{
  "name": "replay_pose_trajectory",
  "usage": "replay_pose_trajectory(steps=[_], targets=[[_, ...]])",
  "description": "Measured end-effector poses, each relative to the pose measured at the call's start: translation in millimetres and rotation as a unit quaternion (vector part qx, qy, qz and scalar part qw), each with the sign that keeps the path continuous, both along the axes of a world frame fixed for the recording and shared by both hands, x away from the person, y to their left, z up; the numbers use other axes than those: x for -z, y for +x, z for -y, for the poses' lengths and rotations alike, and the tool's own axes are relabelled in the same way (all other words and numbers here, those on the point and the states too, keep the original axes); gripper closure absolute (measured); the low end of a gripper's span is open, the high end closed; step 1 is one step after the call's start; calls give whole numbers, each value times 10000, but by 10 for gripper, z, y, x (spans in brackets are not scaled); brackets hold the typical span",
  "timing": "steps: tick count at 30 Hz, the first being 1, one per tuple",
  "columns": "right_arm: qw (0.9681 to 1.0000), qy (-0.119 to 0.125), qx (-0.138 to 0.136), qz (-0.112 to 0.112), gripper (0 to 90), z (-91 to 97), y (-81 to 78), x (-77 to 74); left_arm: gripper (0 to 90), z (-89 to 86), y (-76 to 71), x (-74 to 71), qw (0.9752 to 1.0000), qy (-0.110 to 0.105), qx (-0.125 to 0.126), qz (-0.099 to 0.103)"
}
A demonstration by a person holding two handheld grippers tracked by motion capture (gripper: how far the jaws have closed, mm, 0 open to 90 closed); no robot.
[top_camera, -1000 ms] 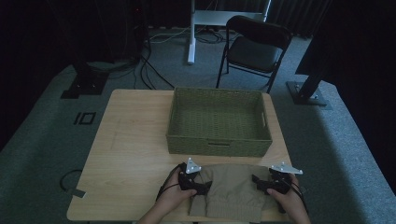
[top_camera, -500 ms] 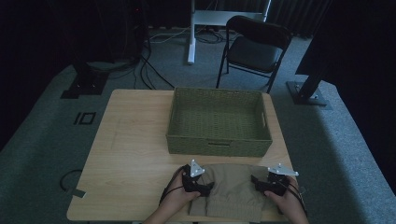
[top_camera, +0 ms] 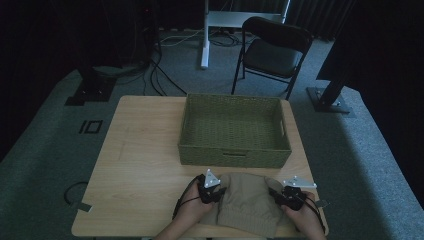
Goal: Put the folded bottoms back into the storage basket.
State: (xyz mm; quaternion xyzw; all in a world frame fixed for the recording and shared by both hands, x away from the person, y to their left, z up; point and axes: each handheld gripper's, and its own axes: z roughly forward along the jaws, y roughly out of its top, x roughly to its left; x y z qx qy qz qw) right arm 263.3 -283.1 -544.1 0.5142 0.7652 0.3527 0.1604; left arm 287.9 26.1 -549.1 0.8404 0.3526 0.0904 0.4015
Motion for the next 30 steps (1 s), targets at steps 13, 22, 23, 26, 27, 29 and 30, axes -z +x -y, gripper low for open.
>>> replay_pose_trajectory(steps=[13, 22, 23, 26, 27, 29, 30], targets=[[9994, 329, -130, 9, 764, -30, -11, -283, 819, -123, -43, -322, 9998, -193, 11, 57], [9985, 452, -244, 177, 766, -96, 27, -468, 819, -234, -50, -562, 9990, -343, -14, 276], [9983, 487, -249, 205, 766, -103, 36, -489, 819, -258, -42, -596, 9989, -366, -23, 307], [9978, 506, -305, 285, 767, -129, 54, -584, 820, -290, -24, -666, 9986, -397, -18, 357], [9975, 551, -304, 330, 768, -131, 59, -611, 820, -301, -15, -695, 9984, -434, -37, 373], [9972, 571, -317, 376, 767, -138, 71, -668, 820, -315, 2, -756, 9982, -428, -36, 415], [9968, 615, -316, 400, 767, -139, 78, -699, 820, -323, 10, -788, 9979, -442, -39, 462]])
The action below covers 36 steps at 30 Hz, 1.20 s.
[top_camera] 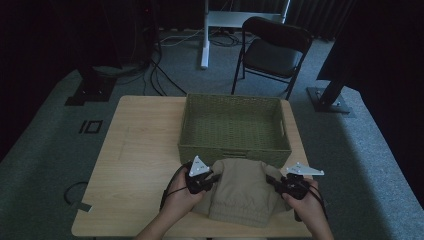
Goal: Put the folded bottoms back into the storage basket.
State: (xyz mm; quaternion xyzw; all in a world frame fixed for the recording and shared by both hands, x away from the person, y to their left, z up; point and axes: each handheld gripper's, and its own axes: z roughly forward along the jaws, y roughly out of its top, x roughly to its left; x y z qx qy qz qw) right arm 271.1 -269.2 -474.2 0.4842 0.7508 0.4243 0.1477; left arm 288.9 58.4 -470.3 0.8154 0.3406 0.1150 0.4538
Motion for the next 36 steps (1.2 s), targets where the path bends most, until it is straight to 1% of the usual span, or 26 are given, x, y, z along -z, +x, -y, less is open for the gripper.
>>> replay_pose_trajectory(steps=[1, 3, 4, 6, 8, 12, 16, 17, 18, 19, 20, 21, 22, 24, 27, 30, 33, 34, 36], targets=[[10000, -3, -5, 27, 768, -4, 8, -31, 820, -5, 6, -33, 10000, 31, 5, 34], [9999, 56, -5, 88, 767, -8, 26, -95, 820, -20, 23, -99, 10000, 8, 2, 89], [9999, 52, -8, 110, 767, -10, 34, -127, 820, -25, 30, -131, 9999, 33, 2, 117], [9998, 151, 1, 158, 767, -13, 51, -190, 820, -41, 43, -194, 9998, -9, -13, 178], [9996, 159, -13, 218, 767, -21, 64, -250, 820, -56, 57, -253, 9997, -38, -20, 225], [9993, 169, -60, 326, 768, -41, 97, -363, 820, -82, 90, -372, 9994, -22, -23, 333], [9989, 248, -78, 381, 767, -50, 138, -467, 820, -100, 123, -480, 9990, -54, -55, 438], [9989, 248, -78, 381, 767, -50, 138, -467, 820, -100, 123, -480, 9990, -54, -55, 438], [9988, 249, -80, 405, 768, -53, 149, -496, 820, -106, 136, -529, 9988, -60, -57, 476], [9987, 247, -101, 445, 767, -57, 171, -557, 820, -110, 144, -553, 9987, -69, -61, 508], [9986, 218, -103, 469, 767, -60, 182, -590, 820, -111, 152, -578, 9987, -45, -47, 511], [9985, 238, -118, 476, 768, -62, 193, -624, 820, -113, 159, -603, 9985, -77, -52, 532], [9984, 253, -135, 495, 768, -62, 205, -658, 820, -117, 168, -631, 9983, -66, -53, 572], [9980, 257, -147, 556, 768, -60, 231, -722, 820, -129, 190, -691, 9981, -143, -69, 589], [9976, 306, -152, 603, 768, -52, 271, -815, 820, -144, 234, -781, 9976, -162, -80, 675], [9973, 330, -142, 646, 768, -54, 321, -900, 820, -150, 284, -856, 9972, -194, -102, 720], [9968, 371, -133, 701, 769, -58, 380, -975, 820, -158, 329, -920, 9966, -181, -101, 795], [9968, 371, -133, 701, 769, -58, 380, -975, 820, -158, 329, -920, 9966, -181, -101, 795], [9965, 405, -117, 725, 769, -63, 442, -1034, 820, -168, 368, -970, 9960, -201, -107, 859]])
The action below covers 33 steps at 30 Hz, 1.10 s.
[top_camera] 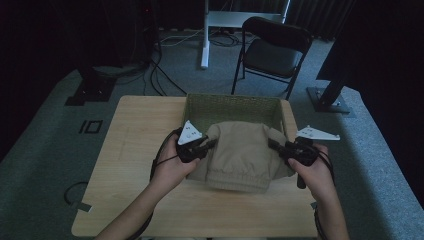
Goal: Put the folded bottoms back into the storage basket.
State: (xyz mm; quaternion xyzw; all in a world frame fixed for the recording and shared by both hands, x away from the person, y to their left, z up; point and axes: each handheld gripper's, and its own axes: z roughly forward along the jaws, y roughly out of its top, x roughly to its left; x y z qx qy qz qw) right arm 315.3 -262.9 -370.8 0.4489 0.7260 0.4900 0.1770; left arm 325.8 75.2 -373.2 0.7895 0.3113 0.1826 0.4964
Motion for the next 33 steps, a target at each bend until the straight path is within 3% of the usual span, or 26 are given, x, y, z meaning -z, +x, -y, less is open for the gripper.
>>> replay_pose_trajectory(steps=[14, 22, 33], targets=[[10000, 41, 74, 35, 770, -56, 337, -241, 820, -28, 268, -216, 9995, -67, -188, 235], [9998, 27, 218, 35, 770, -77, 529, -307, 819, -2, 418, -215, 9990, -5, -268, 346], [9992, -30, 398, -28, 769, -83, 840, -267, 819, 19, 751, -136, 9985, -282, -376, 295]])
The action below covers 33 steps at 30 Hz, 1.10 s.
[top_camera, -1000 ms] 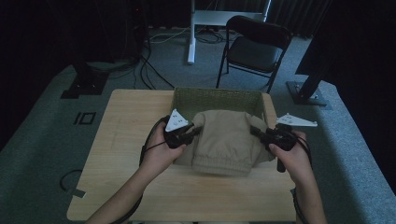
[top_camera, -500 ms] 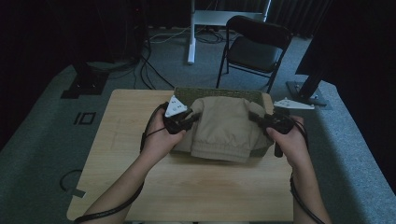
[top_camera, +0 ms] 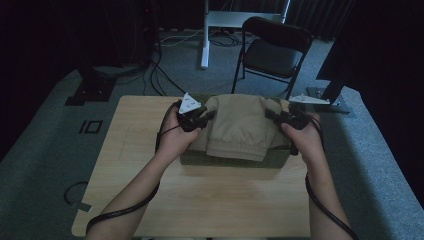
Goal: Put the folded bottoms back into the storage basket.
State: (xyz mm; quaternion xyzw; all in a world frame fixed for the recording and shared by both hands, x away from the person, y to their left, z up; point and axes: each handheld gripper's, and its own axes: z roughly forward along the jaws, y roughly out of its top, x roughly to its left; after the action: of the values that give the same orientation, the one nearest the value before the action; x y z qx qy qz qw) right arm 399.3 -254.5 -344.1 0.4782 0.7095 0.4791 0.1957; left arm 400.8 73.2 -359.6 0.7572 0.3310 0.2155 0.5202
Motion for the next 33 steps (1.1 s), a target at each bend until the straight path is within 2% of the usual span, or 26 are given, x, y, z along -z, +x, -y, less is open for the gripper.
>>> replay_pose_trajectory(steps=[1, 2, 3, 4, 11, 16, 17, 20, 22, 24, 29, 33], targets=[[10000, -9, 49, -23, 769, 4, 72, 19, 819, 6, 26, 13, 10000, -21, -6, 5], [10000, -9, 49, -23, 769, 4, 72, 19, 819, 9, 43, 23, 10000, -26, -17, 12], [10000, -9, 81, -42, 769, 7, 143, 29, 819, 18, 74, 38, 10000, 1, -31, 16], [10000, -9, 81, -42, 769, 7, 143, 29, 819, 25, 97, 49, 10000, -20, -34, 9], [9998, -72, 158, -27, 770, -29, 410, 47, 819, 47, 288, 74, 9998, -3, -210, 46], [9997, -98, 202, -52, 769, -48, 521, 86, 819, 71, 464, 124, 9995, -67, -324, 20], [9996, -111, 265, -55, 769, -53, 586, 126, 819, 76, 496, 147, 9994, -72, -328, -21], [9994, -123, 303, -63, 769, -49, 635, 172, 819, 89, 572, 229, 9993, -170, -340, -45], [9990, -112, 397, -178, 769, -37, 721, 279, 819, 104, 610, 289, 9992, -208, -343, -82], [9987, -123, 435, -216, 768, -32, 746, 317, 818, 128, 645, 352, 9991, -241, -329, -147], [9978, -66, 579, -323, 769, -18, 864, 525, 819, 167, 718, 506, 9984, -273, -367, -332], [9971, -134, 630, -397, 768, -40, 923, 688, 819, 167, 768, 633, 9978, -267, -386, -467]])
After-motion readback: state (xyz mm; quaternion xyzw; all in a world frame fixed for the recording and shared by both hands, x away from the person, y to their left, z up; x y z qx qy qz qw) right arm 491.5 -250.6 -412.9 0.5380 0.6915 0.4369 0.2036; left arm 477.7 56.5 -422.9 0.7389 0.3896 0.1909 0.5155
